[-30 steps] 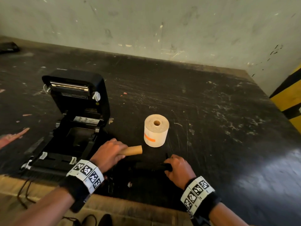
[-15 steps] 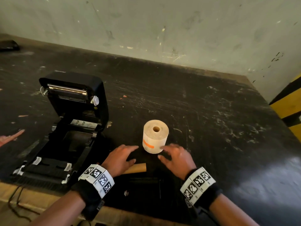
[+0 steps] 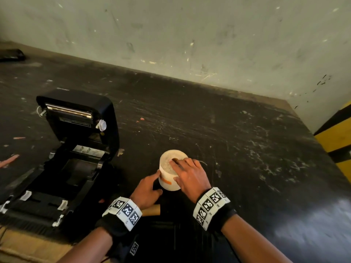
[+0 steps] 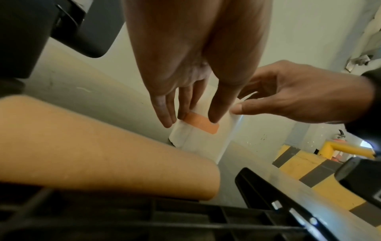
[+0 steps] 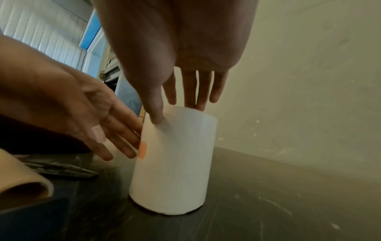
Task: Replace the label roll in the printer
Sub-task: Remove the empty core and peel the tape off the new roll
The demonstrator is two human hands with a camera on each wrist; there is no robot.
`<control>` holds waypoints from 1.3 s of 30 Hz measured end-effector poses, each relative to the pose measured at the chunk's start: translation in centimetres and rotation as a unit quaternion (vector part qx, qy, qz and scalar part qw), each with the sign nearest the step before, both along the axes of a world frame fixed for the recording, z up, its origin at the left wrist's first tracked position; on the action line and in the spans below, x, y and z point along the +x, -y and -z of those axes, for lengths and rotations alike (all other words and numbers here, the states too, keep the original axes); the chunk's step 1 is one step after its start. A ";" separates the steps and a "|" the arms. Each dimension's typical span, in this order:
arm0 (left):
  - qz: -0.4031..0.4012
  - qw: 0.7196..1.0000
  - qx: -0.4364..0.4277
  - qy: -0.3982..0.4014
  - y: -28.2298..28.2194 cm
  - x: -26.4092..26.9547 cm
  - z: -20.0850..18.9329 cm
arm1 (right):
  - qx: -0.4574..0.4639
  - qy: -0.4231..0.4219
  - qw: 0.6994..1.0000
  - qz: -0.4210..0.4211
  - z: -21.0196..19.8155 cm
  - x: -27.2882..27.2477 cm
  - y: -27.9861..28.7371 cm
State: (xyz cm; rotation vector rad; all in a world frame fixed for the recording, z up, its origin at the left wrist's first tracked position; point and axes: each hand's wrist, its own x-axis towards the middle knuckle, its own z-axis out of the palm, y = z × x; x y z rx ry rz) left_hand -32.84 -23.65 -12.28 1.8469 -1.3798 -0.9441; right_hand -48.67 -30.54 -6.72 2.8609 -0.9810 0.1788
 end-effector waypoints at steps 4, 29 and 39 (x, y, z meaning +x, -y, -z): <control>0.022 0.998 -0.058 0.012 0.8 -1.1 -0.9 | -0.042 0.010 0.999 0.004 0.0 -1.5 0.5; 0.264 0.891 -0.150 0.336 3.6 -1.8 -5.4 | 0.375 0.157 0.903 0.141 3.4 -8.7 0.5; 0.217 0.913 -0.114 0.327 2.5 1.0 -4.2 | 0.181 0.123 0.971 0.093 0.9 -4.6 -0.1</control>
